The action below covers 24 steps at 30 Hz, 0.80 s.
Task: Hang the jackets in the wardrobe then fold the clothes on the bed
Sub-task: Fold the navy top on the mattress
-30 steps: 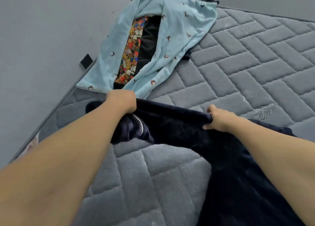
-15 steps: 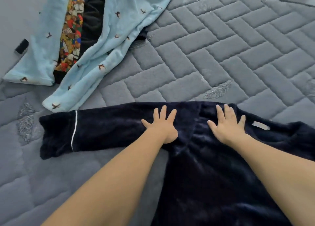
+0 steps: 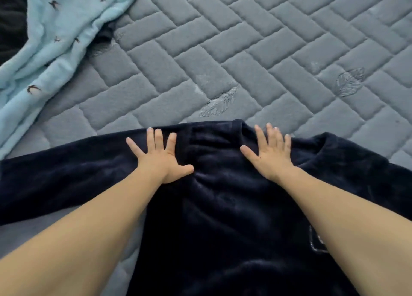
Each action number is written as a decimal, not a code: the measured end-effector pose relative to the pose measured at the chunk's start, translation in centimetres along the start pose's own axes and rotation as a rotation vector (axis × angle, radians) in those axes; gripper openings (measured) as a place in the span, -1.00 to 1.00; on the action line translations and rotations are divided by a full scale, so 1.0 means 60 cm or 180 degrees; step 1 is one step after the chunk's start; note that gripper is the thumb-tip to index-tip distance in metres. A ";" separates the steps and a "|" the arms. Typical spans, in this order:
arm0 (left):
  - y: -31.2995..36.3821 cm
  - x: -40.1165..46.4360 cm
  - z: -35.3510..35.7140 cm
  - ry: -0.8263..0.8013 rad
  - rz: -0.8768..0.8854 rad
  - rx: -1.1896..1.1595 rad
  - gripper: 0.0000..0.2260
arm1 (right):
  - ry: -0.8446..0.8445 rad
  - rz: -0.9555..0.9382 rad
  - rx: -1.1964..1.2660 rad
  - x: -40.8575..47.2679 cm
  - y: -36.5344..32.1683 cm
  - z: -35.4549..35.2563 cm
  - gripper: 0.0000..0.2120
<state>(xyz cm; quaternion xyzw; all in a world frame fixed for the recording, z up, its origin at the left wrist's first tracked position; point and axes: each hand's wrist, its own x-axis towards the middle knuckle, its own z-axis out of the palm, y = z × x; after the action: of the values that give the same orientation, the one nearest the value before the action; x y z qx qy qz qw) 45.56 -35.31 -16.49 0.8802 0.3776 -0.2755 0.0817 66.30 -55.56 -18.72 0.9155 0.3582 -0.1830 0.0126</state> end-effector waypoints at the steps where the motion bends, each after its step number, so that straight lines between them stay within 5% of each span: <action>1: 0.026 0.001 -0.017 0.0342 0.0191 0.0014 -0.06 | 0.0085 -0.0110 0.0146 -0.003 0.020 -0.014 -0.22; 3: 0.099 0.004 -0.051 0.0766 0.0674 -0.0387 -0.19 | 0.0354 -0.0133 0.0169 -0.012 0.079 -0.040 -0.30; 6: 0.210 0.016 -0.083 0.0490 0.0794 -0.1209 -0.27 | 0.0202 0.0067 -0.0263 -0.024 0.154 -0.072 -0.33; 11: 0.279 0.050 -0.121 0.0637 0.0800 -0.0187 -0.67 | 0.0021 -0.0428 -0.0986 0.000 0.195 -0.096 -0.64; 15: 0.269 0.065 -0.126 0.1688 0.0552 0.0083 -0.70 | 0.0902 0.0058 -0.0778 0.037 0.197 -0.105 -0.67; 24: 0.294 0.074 -0.025 0.1414 0.0350 0.0476 -0.67 | 0.2239 0.0000 -0.0402 0.041 0.217 0.001 -0.71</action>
<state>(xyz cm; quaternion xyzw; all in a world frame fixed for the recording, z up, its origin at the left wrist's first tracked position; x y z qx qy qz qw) 61.23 -44.42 -18.77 0.9421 0.3163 -0.0975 -0.0538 76.56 -63.63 -21.06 0.9198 0.3513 0.1659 -0.0550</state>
